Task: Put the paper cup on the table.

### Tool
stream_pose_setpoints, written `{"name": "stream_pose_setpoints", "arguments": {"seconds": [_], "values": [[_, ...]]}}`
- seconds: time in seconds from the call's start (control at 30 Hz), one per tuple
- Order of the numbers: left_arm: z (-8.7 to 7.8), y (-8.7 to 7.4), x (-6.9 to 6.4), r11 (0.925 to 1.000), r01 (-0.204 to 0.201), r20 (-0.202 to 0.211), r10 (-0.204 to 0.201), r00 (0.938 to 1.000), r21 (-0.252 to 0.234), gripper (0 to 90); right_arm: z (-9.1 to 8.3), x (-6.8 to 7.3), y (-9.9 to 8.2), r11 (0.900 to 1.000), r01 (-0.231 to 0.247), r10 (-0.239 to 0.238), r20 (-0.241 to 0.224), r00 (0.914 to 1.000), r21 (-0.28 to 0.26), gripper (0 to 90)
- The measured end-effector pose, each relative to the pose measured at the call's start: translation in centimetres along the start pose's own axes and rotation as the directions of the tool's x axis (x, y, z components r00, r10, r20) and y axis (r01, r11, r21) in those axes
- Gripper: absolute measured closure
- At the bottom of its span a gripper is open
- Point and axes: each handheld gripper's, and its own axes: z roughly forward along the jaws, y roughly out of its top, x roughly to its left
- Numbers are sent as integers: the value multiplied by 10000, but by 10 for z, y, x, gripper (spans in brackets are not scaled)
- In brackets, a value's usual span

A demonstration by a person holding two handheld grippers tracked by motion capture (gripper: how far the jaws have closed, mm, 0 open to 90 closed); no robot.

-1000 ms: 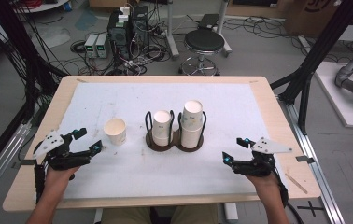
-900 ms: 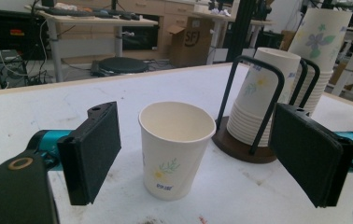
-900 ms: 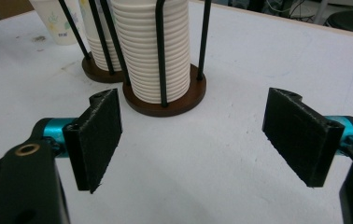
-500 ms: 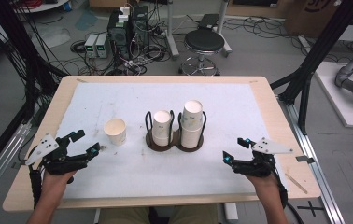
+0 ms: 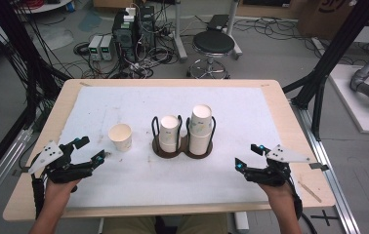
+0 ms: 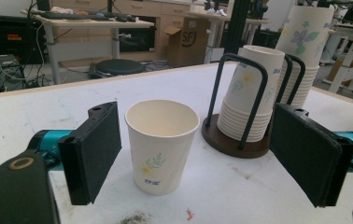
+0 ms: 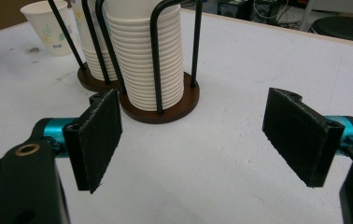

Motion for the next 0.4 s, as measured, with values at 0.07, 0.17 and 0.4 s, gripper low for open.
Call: {"name": "stream_pose_setpoints", "arguments": {"seconds": [0.07, 0.17, 0.4], "values": [[0, 0, 1, 10000, -2, 4, 2, 10000, -11, 174, 0, 0, 0, 10000, 8, -8, 18, 10000, 2, 205], [0, 0, 1, 10000, 47, -14, -47, 10000, -73, 174, -1, 0, 0, 10000, -5, 5, 23, 10000, -15, 205], [2, -2, 2, 10000, 47, 0, -47, 10000, -1, 174, -1, -3, 0, 10000, 40, -40, 71, 10000, -62, 205]]}}
